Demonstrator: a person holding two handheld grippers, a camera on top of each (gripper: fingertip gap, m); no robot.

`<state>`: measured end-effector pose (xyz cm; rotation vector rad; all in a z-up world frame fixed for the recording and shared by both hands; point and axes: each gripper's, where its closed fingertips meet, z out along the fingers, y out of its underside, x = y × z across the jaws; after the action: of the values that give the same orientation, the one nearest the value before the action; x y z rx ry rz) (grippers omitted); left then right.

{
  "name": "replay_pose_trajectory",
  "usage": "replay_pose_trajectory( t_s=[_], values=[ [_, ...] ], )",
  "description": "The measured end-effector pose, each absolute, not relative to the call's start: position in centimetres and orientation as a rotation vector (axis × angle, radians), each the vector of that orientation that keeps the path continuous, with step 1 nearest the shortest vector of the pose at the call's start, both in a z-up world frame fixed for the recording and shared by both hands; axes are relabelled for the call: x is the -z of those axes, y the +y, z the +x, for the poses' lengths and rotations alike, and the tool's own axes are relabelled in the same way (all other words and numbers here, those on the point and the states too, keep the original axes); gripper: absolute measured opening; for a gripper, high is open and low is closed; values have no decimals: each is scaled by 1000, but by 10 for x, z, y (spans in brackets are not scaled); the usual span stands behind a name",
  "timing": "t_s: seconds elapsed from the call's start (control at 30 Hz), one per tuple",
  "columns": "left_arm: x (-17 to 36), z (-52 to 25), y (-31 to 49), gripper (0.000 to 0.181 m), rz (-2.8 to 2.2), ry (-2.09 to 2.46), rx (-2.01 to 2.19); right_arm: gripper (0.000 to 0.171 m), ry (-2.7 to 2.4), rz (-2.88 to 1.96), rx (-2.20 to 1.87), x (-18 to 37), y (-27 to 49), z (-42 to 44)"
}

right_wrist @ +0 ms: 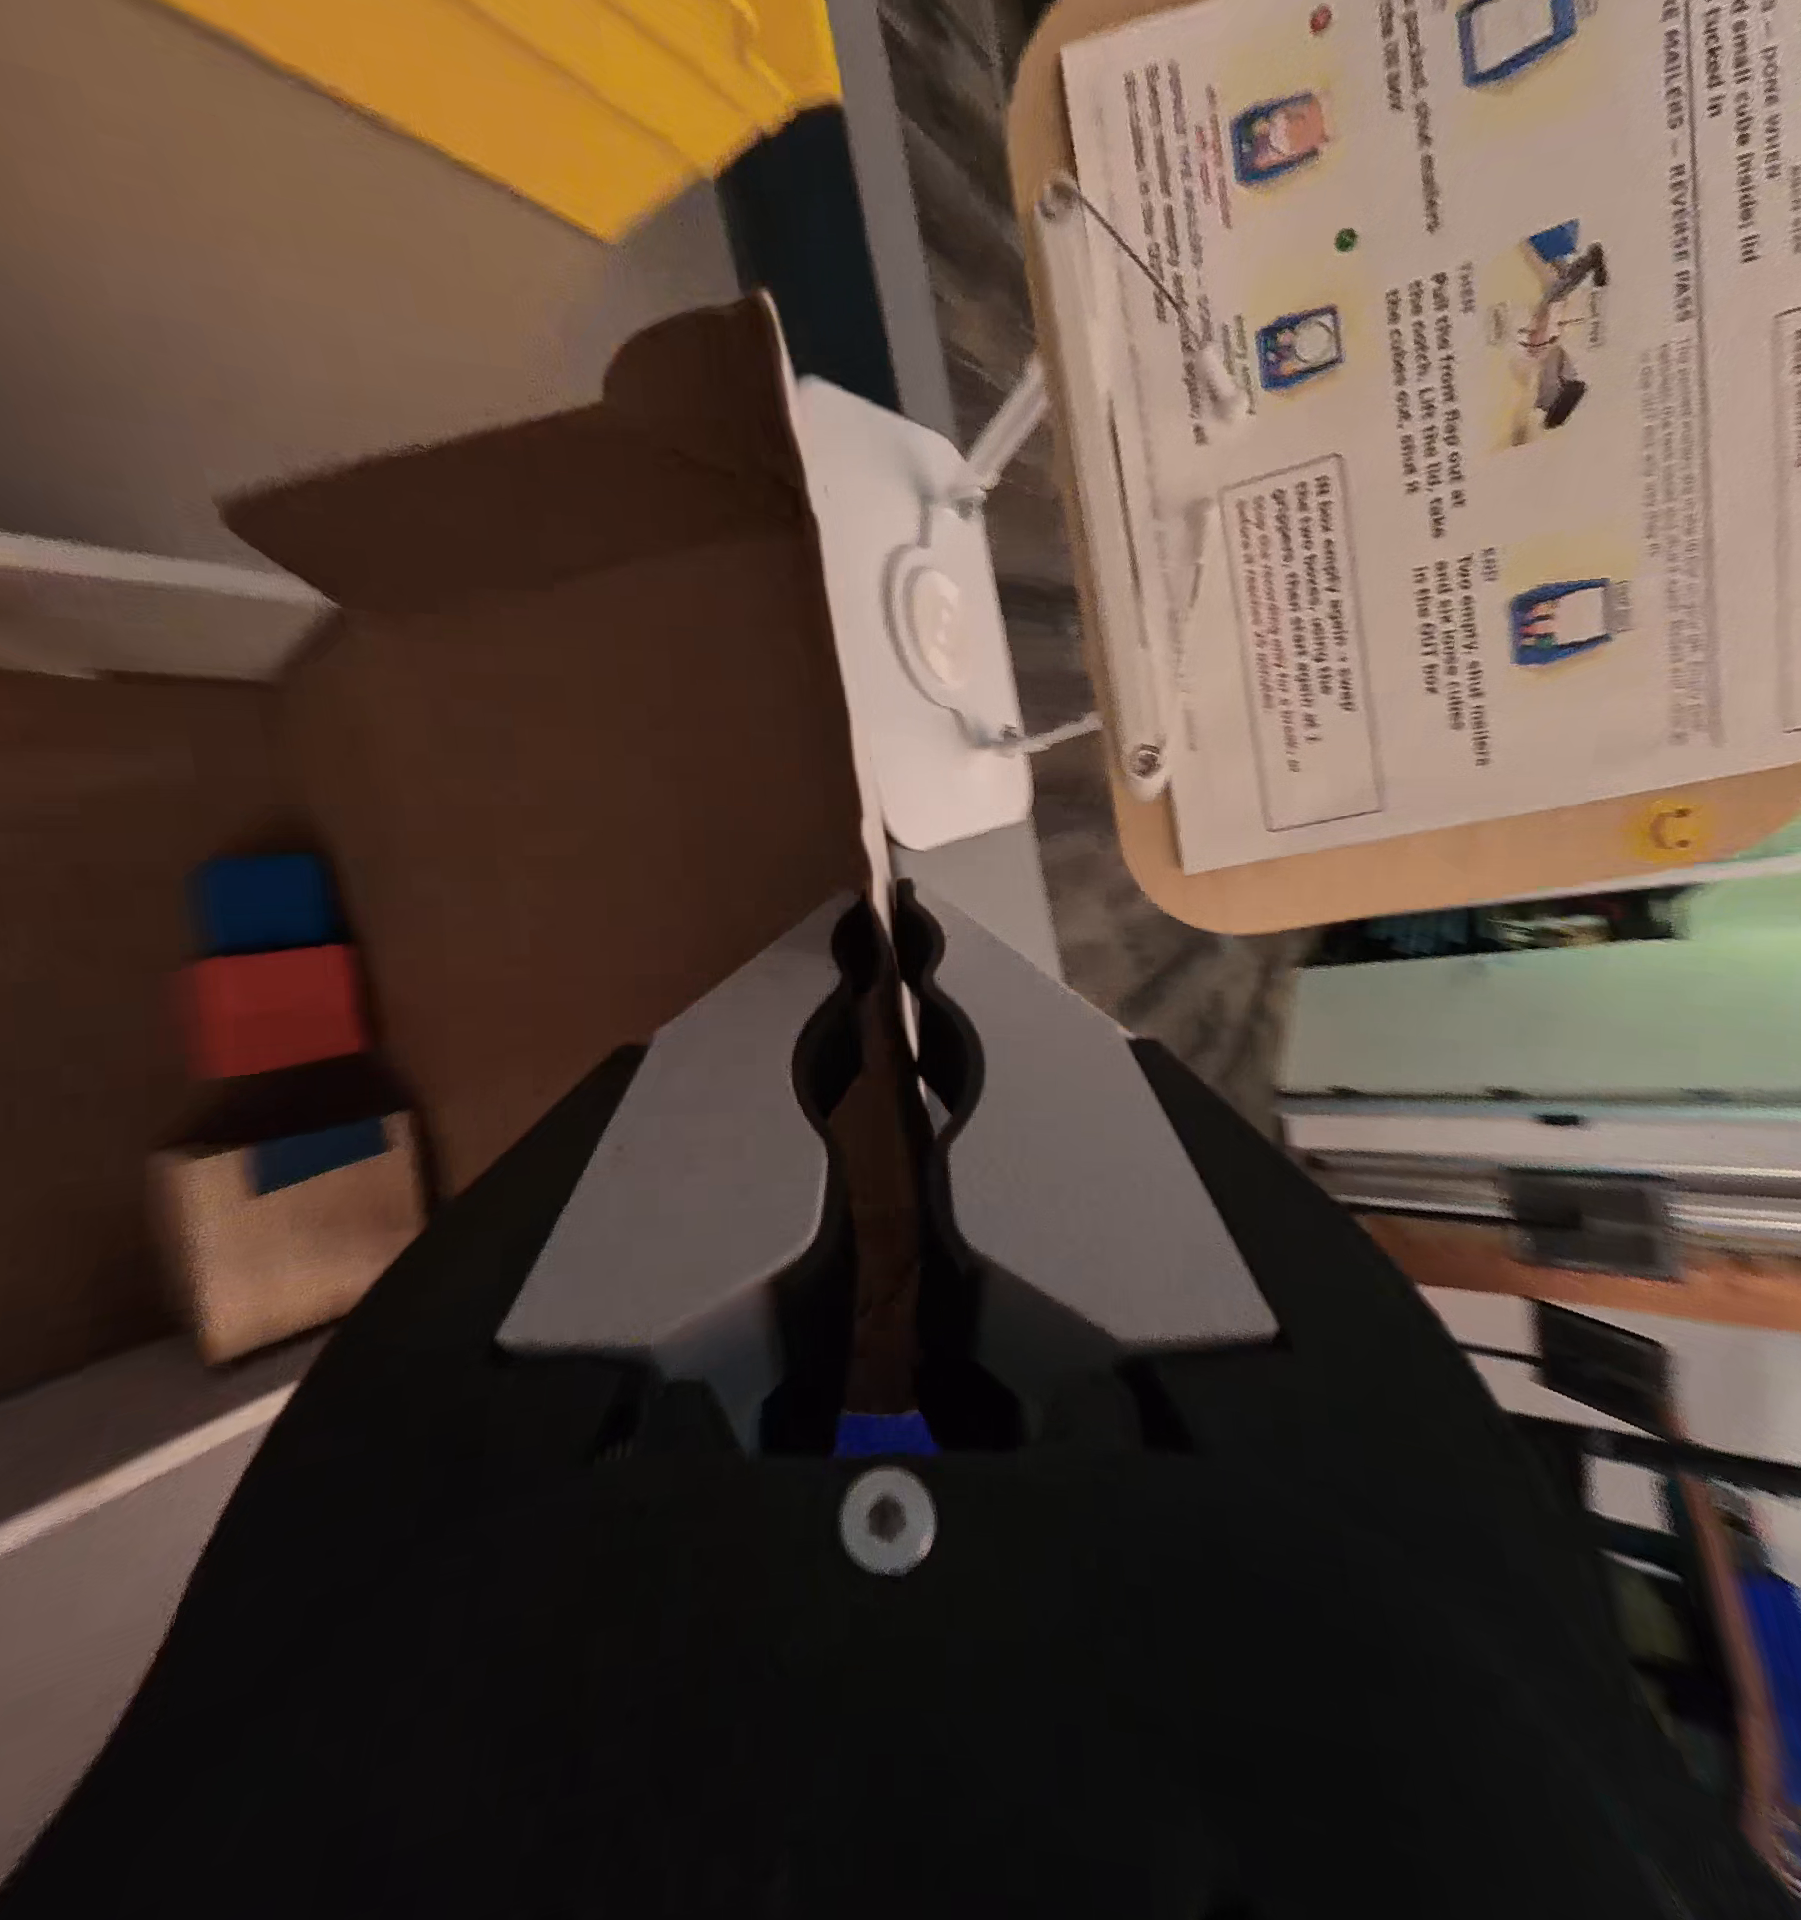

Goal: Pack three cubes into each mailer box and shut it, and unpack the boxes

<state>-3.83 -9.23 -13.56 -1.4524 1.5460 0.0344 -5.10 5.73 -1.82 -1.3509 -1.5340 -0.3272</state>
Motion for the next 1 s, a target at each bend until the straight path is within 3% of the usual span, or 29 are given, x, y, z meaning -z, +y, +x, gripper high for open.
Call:
replay_pose_trajectory(
  t_s=[0.17,0.53,1.0],
  values=[
    [140,-36,-93,54,-1421,1580,-108,10,-1521,-1257,613,49,97,-51],
    [142,-29,-93,50,-1425,1564,-103,28,-1579,-1374,499,87,122,-54],
    [144,-28,-92,50,-1438,1562,-94,57,-1344,-1539,111,56,134,-37]
  ],
)
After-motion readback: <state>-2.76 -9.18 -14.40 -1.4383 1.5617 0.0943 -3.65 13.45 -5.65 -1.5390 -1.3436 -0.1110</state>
